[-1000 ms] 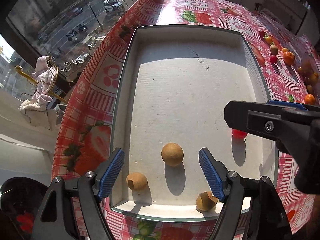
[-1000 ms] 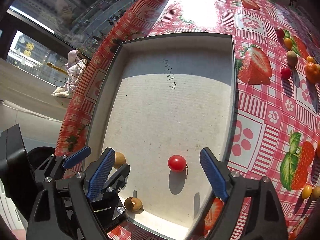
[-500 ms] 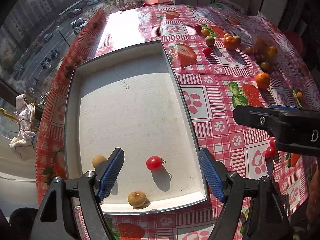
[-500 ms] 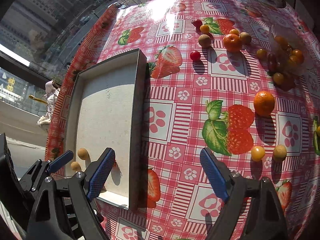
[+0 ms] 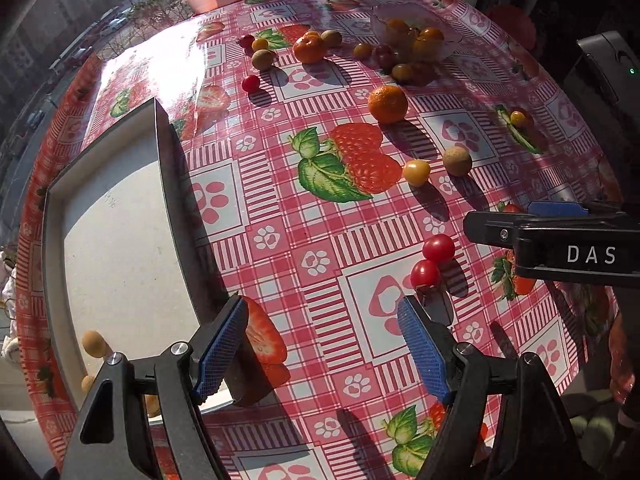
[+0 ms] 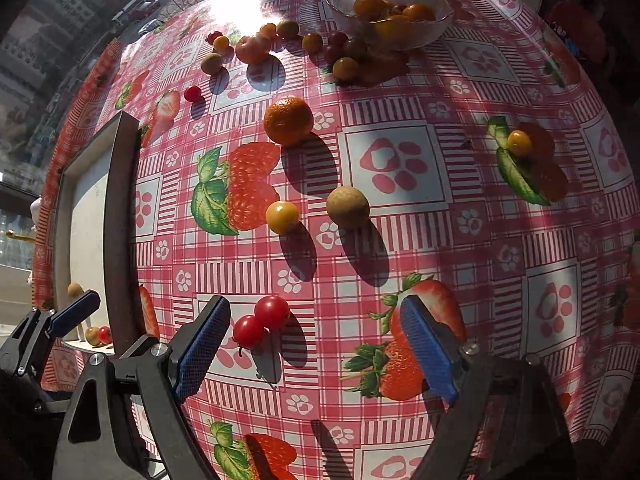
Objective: Organize fruits
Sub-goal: 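Move both open grippers back toward the fruits on the tablecloth, then grasp a brown fruit with the right gripper while the left gripper grasps a red cherry tomato, then lift the brown fruit and red cherry tomato off the tablecloth with both grippers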
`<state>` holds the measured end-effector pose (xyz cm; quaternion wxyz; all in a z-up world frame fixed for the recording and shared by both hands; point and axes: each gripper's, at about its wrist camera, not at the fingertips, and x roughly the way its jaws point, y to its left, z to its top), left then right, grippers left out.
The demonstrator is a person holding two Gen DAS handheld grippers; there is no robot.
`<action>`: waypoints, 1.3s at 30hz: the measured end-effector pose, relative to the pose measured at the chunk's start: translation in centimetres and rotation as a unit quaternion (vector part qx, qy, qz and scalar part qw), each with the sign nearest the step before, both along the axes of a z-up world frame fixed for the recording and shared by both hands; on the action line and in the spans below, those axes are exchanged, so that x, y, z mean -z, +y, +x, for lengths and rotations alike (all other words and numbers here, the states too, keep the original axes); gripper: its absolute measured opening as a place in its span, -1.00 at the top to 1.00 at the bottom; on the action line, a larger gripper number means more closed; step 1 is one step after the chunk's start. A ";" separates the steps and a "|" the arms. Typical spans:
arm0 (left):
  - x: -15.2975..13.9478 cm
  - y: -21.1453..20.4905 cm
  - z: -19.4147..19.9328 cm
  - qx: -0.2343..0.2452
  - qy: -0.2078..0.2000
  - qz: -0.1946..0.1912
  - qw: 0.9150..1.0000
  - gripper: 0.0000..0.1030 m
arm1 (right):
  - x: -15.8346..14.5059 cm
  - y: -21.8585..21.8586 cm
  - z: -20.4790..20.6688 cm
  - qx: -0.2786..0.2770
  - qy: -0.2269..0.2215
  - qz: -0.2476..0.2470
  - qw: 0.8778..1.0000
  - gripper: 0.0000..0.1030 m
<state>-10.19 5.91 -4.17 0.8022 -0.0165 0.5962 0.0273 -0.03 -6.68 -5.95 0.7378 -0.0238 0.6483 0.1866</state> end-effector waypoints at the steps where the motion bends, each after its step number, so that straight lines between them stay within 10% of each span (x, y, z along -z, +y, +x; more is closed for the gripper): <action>1: 0.2 -0.5 0.1 0.004 0.000 -0.004 1.000 -0.52 | 0.3 -0.5 0.2 0.003 0.002 -0.004 1.000 -0.73; 15: 2.4 -3.9 2.8 0.028 -0.003 -0.019 0.999 -0.51 | 2.4 0.0 3.3 -0.063 -0.004 -0.008 0.998 -0.46; 24: 3.4 -5.5 3.7 0.032 0.011 -0.037 0.999 -0.11 | 2.2 1.5 4.6 -0.103 -0.039 -0.008 0.994 -0.23; 26: 3.7 -5.7 3.9 0.026 0.018 -0.030 0.999 0.26 | 2.2 1.7 4.7 -0.106 -0.044 -0.010 0.993 -0.12; 31: 3.6 -4.7 3.9 0.004 0.022 -0.052 0.998 0.58 | 2.2 1.9 5.2 -0.103 -0.048 -0.005 0.993 0.45; 39: 3.5 -2.6 3.9 -0.026 0.036 -0.081 0.996 0.58 | 2.2 0.3 5.1 -0.069 -0.024 0.022 0.997 0.45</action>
